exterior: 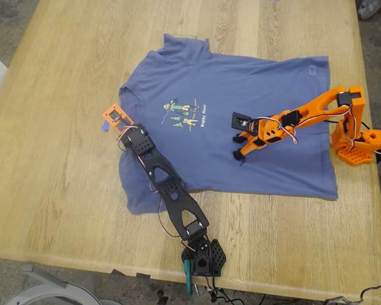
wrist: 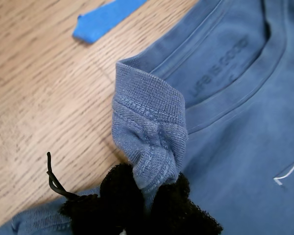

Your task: Fold a T-shirt

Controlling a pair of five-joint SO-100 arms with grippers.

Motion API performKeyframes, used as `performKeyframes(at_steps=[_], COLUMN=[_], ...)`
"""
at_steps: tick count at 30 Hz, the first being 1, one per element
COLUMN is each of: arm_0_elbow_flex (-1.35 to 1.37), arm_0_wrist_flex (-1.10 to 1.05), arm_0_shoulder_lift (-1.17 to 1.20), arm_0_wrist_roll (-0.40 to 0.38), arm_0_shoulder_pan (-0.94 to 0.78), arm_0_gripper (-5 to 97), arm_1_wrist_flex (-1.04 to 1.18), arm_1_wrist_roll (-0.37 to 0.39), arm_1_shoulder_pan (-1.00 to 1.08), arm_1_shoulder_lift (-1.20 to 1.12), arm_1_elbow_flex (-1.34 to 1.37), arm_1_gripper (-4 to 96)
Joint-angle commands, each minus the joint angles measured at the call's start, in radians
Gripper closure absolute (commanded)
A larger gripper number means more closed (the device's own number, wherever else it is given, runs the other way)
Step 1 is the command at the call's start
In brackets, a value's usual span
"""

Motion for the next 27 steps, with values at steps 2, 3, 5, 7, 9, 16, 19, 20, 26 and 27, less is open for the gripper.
performKeyframes(at_steps=[2, 3, 5, 7, 9, 16, 19, 20, 26, 27], arm_0_elbow_flex=[-0.367, -0.365, -0.365, -0.365, -0.365, -0.364, -0.364, -0.364, -0.364, -0.364], arm_0_wrist_flex=[0.135, 0.133, 0.137, 0.143, 0.147, 0.161, 0.172, 0.176, 0.198, 0.201], arm_0_shoulder_lift=[-0.035, -0.029, -0.020, -0.011, -0.003, 0.021, 0.041, 0.049, 0.089, 0.097], arm_0_wrist_roll=[-0.003, -0.003, -0.003, -0.003, -0.003, -0.003, -0.003, -0.003, -0.003, -0.003], arm_0_shoulder_pan=[-0.014, -0.014, -0.011, -0.006, 0.000, 0.014, 0.021, 0.026, 0.054, 0.061], arm_0_gripper=[92, 92, 92, 92, 92, 92, 92, 92, 92, 92], arm_1_wrist_flex=[-0.028, -0.032, -0.041, -0.041, -0.034, 0.074, 0.146, 0.175, 0.221, 0.225], arm_1_wrist_roll=[0.008, 0.009, 0.009, 0.009, 0.011, 0.043, 0.052, 0.055, 0.026, 0.018], arm_1_shoulder_pan=[-0.003, -0.002, -0.003, -0.008, -0.014, -0.058, -0.078, -0.083, -0.080, -0.077], arm_1_shoulder_lift=[-0.031, -0.044, -0.074, -0.107, -0.152, -0.382, -0.457, -0.466, -0.440, -0.426], arm_1_elbow_flex=[-0.052, -0.058, -0.078, -0.109, -0.156, -0.457, -0.566, -0.583, -0.517, -0.499], arm_1_gripper=[63.1, 62.9, 62.9, 63.2, 63.5, 66.5, 68.8, 71.4, 91.1, 91.1])
